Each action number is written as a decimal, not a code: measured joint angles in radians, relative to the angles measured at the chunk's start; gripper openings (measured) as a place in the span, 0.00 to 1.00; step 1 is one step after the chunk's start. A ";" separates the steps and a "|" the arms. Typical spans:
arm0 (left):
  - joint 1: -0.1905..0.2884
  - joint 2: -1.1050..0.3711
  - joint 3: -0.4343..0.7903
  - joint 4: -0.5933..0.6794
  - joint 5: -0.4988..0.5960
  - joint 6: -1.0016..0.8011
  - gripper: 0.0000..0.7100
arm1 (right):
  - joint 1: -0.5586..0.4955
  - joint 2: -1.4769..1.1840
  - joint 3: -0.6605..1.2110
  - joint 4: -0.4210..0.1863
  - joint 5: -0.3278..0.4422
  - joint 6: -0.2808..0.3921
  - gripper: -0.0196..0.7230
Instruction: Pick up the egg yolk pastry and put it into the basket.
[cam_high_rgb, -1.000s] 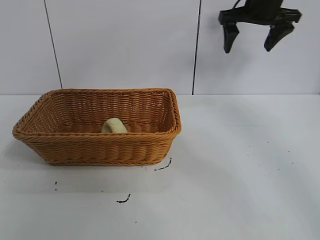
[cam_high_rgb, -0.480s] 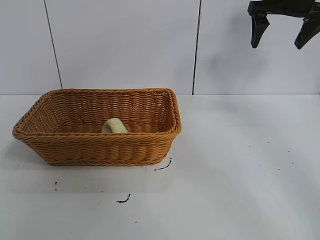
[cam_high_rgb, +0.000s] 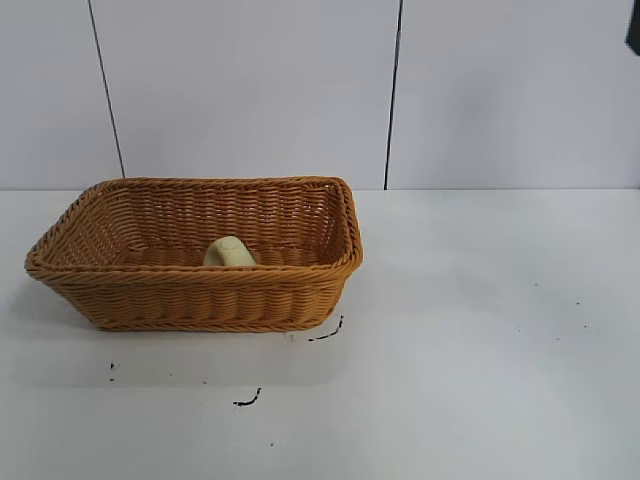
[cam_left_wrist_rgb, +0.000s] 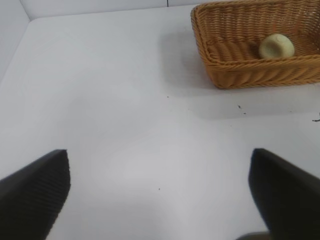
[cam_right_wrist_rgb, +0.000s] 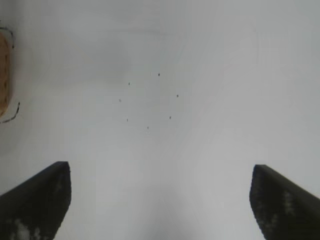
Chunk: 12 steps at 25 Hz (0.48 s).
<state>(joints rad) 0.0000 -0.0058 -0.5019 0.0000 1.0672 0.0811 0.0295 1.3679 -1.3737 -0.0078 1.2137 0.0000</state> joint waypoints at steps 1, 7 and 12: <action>0.000 0.000 0.000 0.000 0.000 0.000 0.98 | 0.000 -0.066 0.051 0.000 0.001 0.000 0.96; 0.000 0.000 0.000 0.000 0.000 0.000 0.98 | 0.000 -0.421 0.319 0.008 -0.002 0.000 0.96; 0.000 0.000 0.000 0.000 0.000 0.000 0.98 | 0.000 -0.734 0.551 0.008 -0.054 0.000 0.96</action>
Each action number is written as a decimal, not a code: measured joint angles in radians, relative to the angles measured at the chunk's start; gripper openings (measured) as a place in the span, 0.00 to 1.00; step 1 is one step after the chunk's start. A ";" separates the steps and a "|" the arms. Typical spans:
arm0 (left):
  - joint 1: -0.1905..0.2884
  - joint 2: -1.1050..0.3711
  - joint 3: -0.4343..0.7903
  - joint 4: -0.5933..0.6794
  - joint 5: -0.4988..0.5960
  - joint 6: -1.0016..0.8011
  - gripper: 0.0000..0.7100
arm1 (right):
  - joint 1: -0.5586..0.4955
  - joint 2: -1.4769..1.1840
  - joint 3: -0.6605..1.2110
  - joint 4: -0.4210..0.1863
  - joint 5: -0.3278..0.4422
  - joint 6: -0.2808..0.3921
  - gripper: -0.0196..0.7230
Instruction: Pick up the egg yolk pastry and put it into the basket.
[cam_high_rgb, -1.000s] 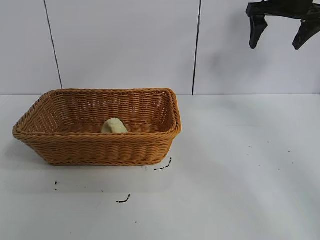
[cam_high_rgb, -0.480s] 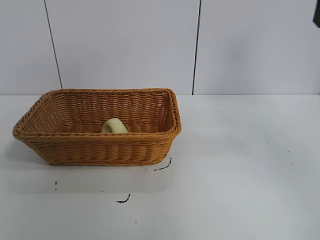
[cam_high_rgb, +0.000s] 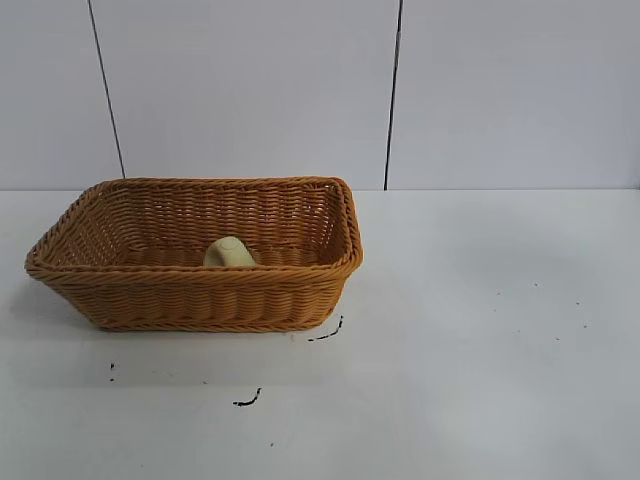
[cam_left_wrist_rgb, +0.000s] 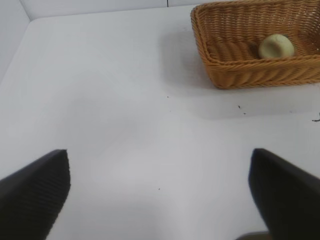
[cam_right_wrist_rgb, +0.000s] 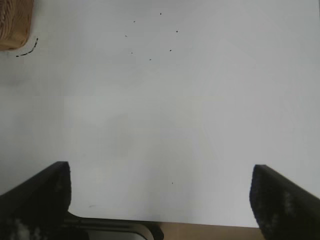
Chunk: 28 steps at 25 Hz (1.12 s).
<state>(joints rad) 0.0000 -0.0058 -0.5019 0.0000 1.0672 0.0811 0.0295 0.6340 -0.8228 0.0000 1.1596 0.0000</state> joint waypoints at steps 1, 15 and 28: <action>0.000 0.000 0.000 0.000 0.000 0.000 0.98 | 0.000 -0.055 0.039 0.007 -0.015 0.000 0.96; 0.000 0.000 0.000 0.000 0.000 0.000 0.98 | 0.000 -0.596 0.333 0.012 -0.127 0.000 0.96; 0.000 0.000 0.000 0.000 0.000 0.000 0.98 | 0.000 -0.639 0.333 0.013 -0.130 0.000 0.96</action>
<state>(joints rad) 0.0000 -0.0058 -0.5019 0.0000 1.0672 0.0811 0.0295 -0.0046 -0.4899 0.0129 1.0295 0.0000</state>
